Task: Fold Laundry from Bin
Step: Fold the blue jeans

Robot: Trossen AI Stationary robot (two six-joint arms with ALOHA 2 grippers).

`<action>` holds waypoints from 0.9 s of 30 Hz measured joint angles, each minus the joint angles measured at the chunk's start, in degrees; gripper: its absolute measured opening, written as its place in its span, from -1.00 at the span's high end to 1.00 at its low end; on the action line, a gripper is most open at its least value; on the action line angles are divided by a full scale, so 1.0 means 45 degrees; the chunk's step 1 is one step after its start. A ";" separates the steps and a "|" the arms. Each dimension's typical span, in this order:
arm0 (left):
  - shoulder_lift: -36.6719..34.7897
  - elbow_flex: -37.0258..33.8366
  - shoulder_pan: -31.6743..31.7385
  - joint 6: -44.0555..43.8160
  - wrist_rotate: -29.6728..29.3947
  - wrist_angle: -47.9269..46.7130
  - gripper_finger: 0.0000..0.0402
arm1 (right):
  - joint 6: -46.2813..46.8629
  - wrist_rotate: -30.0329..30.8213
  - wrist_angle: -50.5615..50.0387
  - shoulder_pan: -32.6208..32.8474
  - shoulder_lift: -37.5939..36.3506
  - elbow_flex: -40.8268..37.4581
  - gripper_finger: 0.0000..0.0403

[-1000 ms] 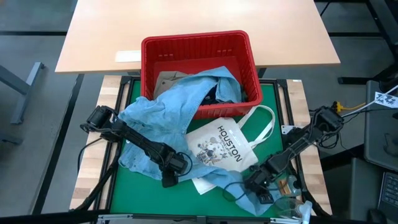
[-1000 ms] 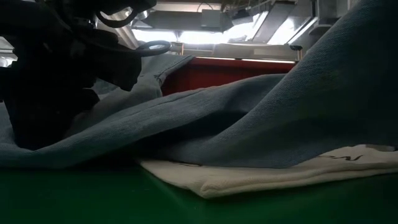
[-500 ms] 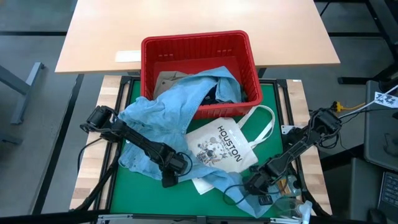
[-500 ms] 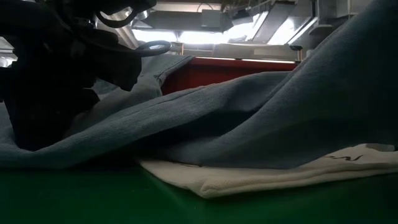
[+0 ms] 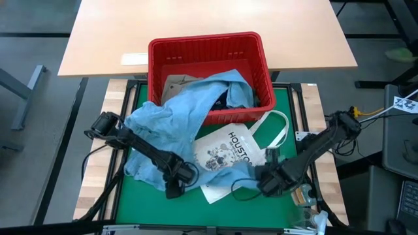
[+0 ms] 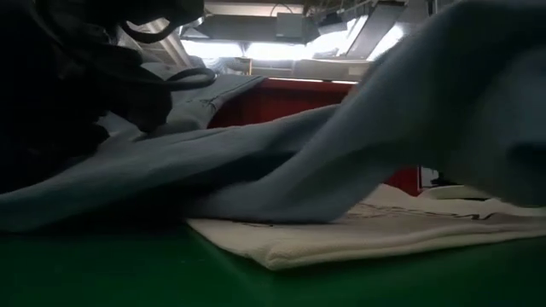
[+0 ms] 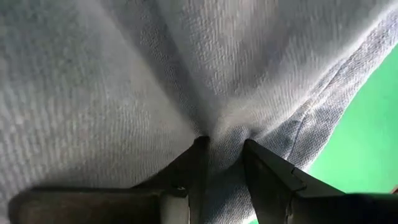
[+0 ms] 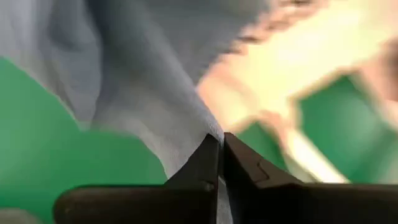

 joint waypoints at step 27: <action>0.0024 -0.0030 -0.1250 -0.2035 0.0841 -0.1644 0.49 | 0.2173 -0.1892 -0.2542 -0.0361 -0.3036 -0.1802 0.98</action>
